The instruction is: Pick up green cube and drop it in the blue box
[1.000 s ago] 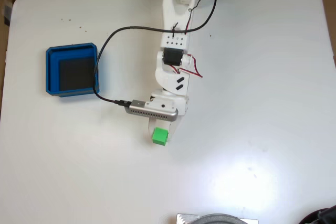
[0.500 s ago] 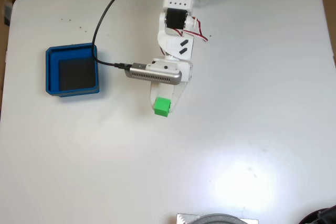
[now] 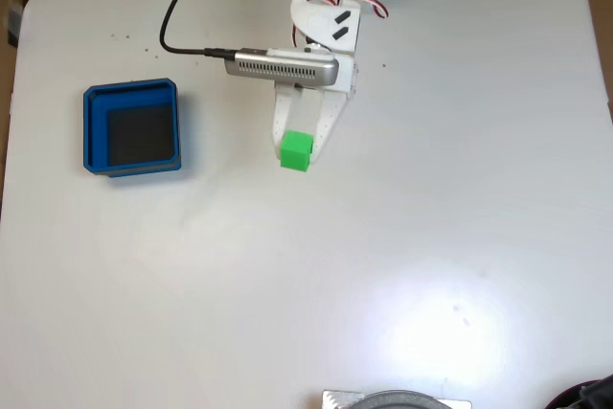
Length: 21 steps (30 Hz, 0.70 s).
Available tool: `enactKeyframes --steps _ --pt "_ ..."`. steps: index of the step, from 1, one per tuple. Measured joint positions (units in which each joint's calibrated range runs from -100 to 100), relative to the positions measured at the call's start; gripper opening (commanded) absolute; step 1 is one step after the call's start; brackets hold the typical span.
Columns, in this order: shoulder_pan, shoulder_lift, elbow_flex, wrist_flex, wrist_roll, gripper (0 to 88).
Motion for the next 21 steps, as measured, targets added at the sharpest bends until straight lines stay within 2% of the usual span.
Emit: enactKeyframes --steps 6,14,21 --pt "0.57 0.00 0.00 0.00 0.00 3.3" --pt "8.25 0.00 0.00 0.17 0.00 3.4" --pt "12.51 -0.08 0.00 10.34 0.10 3.4"
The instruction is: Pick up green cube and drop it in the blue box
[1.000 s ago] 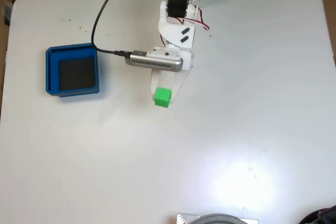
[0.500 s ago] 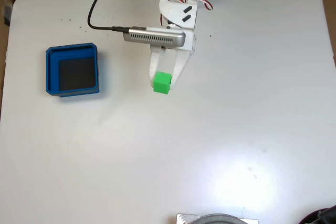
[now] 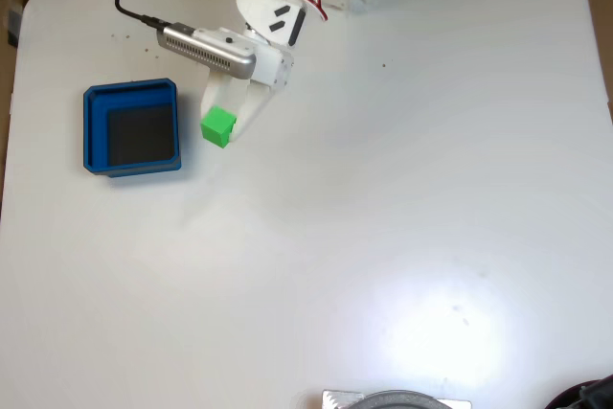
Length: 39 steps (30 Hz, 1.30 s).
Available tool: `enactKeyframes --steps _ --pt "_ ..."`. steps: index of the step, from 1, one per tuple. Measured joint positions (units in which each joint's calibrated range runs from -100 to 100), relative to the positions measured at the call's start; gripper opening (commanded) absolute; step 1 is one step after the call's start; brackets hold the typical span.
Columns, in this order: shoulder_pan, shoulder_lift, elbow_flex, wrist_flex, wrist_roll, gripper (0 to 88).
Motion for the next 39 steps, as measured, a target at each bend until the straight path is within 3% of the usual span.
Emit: enactKeyframes --steps 8,39 --pt "3.20 3.43 -0.45 5.96 0.10 3.5" --pt "17.70 34.09 -26.22 6.12 0.10 3.5"
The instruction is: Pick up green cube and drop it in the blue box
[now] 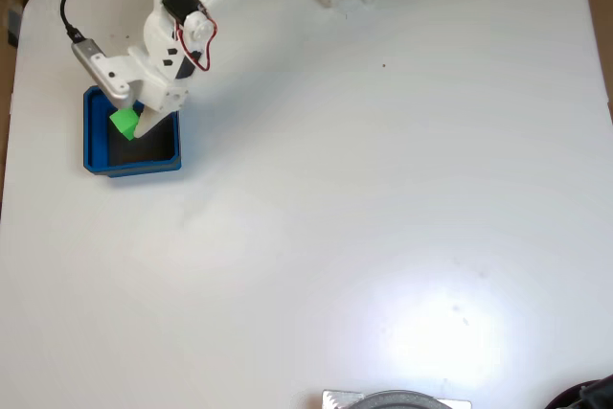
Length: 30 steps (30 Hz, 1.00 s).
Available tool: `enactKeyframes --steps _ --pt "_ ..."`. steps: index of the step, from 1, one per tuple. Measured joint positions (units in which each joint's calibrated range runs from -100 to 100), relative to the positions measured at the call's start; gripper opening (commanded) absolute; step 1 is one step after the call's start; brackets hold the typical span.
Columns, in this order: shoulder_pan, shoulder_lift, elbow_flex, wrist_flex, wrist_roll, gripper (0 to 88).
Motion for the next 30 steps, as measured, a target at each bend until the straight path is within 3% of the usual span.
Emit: enactKeyframes --steps 22,30 --pt "2.92 6.68 -1.25 0.00 -0.10 3.5" --pt "2.92 6.68 -1.25 0.00 -0.20 8.6"
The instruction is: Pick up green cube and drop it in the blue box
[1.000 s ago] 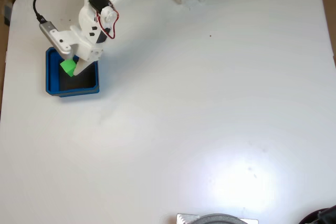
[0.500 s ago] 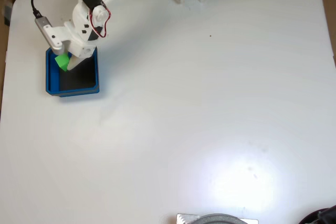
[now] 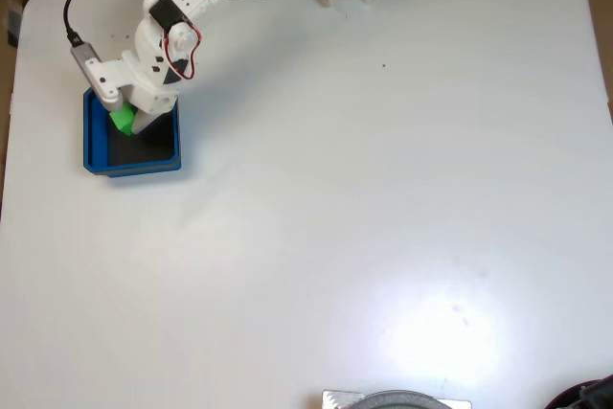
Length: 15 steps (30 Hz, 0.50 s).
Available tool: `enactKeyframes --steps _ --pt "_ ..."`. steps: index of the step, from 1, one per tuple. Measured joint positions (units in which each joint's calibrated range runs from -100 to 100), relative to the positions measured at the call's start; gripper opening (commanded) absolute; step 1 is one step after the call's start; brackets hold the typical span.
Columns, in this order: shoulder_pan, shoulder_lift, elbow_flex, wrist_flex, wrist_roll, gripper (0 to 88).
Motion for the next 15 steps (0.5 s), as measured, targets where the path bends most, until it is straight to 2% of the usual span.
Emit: enactKeyframes --steps 7,15 --pt "0.00 0.00 0.00 0.00 0.00 19.9" --pt "0.00 0.00 0.00 0.00 0.00 21.7"
